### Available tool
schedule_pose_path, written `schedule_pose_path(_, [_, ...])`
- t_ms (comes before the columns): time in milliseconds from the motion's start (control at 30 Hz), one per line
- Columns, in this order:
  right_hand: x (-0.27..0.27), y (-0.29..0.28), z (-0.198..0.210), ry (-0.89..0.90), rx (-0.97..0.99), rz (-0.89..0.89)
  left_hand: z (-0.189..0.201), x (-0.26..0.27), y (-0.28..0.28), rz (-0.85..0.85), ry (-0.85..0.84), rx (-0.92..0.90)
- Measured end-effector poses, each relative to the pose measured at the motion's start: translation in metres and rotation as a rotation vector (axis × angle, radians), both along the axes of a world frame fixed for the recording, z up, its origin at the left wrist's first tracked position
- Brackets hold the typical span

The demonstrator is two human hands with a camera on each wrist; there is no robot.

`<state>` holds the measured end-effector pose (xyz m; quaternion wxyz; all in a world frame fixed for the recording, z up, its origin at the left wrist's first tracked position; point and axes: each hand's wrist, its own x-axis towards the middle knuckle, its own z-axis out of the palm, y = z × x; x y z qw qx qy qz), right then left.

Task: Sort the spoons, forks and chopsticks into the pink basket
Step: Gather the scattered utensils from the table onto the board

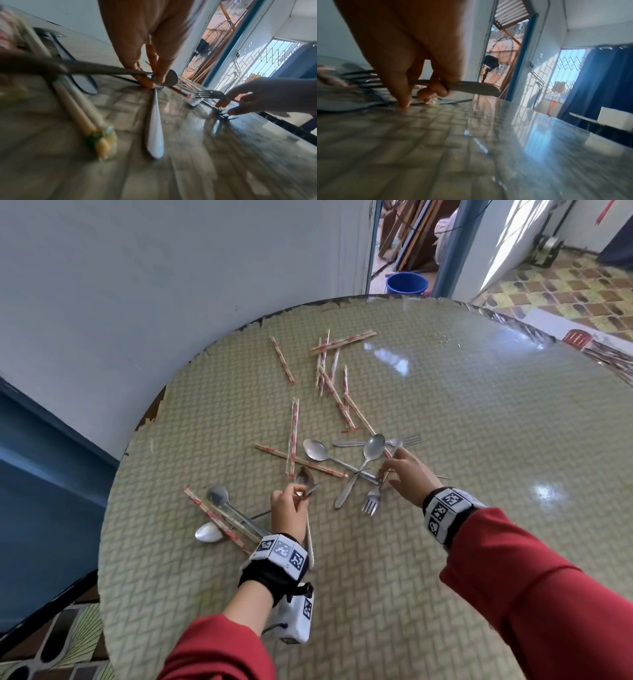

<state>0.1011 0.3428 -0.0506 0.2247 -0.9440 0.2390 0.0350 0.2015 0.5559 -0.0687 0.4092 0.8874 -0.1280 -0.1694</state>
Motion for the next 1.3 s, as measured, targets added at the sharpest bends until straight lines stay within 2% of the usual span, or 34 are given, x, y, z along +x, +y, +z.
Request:
schedule_pose_path(100, [0.002, -0.003, -0.005, 0.057, -0.130, 0.109, -0.005, -0.011, -0.003, -0.037, -0.117, 0.128])
schedule_pose_path(167, [0.000, -0.004, -0.003, 0.095, -0.192, 0.176, -0.004, -0.018, -0.006, -0.017, -0.124, 0.155])
schedule_pose_path(333, [-0.006, -0.001, 0.001, 0.168, -0.251, 0.285, 0.001, -0.025, -0.012, 0.182, -0.013, 0.105])
schedule_pose_path(467, [-0.009, 0.004, 0.002, 0.123, -0.218, 0.276, 0.002, -0.024, -0.013, 0.209, 0.123, 0.133])
schedule_pose_path(567, [-0.010, 0.008, 0.004, 0.063, -0.169, 0.188, -0.001, -0.026, -0.012, 0.119, 0.092, 0.201])
schedule_pose_path(633, [-0.007, 0.012, 0.008, -0.022, -0.023, 0.038, -0.002, -0.026, -0.011, 0.110, 0.062, 0.211])
schedule_pose_path(800, [0.020, 0.020, 0.002, -0.063, 0.256, -0.388, 0.014, -0.020, -0.018, 0.200, 0.198, -0.081])
schedule_pose_path(900, [0.039, 0.028, -0.008, -0.088, 0.306, -0.545, 0.020, -0.012, -0.024, 0.214, 0.243, -0.184])
schedule_pose_path(1033, [0.053, 0.040, -0.011, 0.005, 0.232, -0.601, 0.017, -0.002, -0.027, 0.248, 0.294, -0.275])
schedule_pose_path(1167, [0.057, 0.039, -0.012, 0.079, 0.226, -0.670, 0.012, 0.012, -0.022, 0.310, 0.306, -0.270])
schedule_pose_path(1233, [0.056, 0.037, -0.011, 0.097, 0.120, -0.627, 0.008, 0.021, -0.015, 0.371, 0.274, -0.255])
schedule_pose_path(1300, [0.056, 0.036, -0.011, 0.049, 0.070, -0.504, 0.008, 0.029, -0.007, 0.460, 0.258, -0.255])
